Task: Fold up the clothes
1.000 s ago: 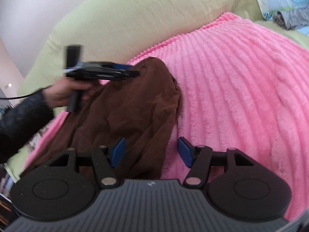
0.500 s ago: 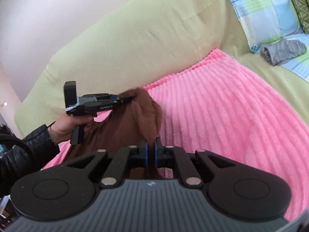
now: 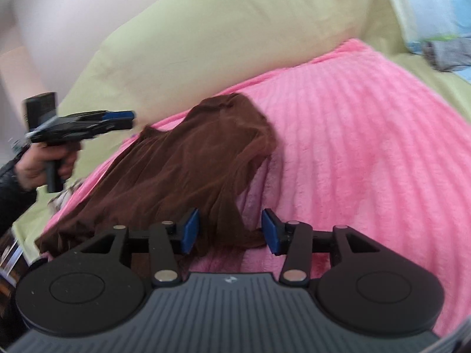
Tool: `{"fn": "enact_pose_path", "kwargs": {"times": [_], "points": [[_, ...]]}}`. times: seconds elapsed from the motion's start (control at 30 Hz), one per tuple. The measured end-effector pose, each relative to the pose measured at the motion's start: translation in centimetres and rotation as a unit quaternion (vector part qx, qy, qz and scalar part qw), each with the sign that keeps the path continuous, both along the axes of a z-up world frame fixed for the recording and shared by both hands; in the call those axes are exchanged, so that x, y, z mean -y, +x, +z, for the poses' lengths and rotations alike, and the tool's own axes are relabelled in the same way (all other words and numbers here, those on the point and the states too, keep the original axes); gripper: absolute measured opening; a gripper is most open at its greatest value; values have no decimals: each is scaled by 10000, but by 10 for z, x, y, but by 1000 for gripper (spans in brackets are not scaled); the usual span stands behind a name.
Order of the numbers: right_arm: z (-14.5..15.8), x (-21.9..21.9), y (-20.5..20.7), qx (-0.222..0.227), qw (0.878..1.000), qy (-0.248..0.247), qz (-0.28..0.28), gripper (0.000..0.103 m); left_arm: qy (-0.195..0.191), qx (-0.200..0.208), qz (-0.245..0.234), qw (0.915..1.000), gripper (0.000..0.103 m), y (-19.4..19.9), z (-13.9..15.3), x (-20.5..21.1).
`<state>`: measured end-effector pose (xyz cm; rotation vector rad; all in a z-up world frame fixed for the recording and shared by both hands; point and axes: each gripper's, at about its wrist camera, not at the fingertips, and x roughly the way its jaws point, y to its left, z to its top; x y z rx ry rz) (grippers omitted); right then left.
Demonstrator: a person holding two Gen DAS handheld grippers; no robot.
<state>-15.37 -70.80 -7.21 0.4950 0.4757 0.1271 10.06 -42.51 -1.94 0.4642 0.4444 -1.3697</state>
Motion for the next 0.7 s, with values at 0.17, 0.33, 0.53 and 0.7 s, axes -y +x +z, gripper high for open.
{"fn": "enact_pose_path", "kwargs": {"times": [0.17,0.33,0.53,0.7], "points": [[10,10,-10,-199,9953,952,6,9,328,-516,-444,9971,55,-78,-28,-32],[52,26,-45,331,9849,1594,-583,10,522,-421,-439,9968,55,-127,-55,-22],[47,10,-57,2,9952,504,-835,45,686,341,-807,9938,58,-160,-73,7],[17,-10,-57,-438,9948,-472,-792,56,1162,1395,-1097,9772,58,-182,-97,25]]}}
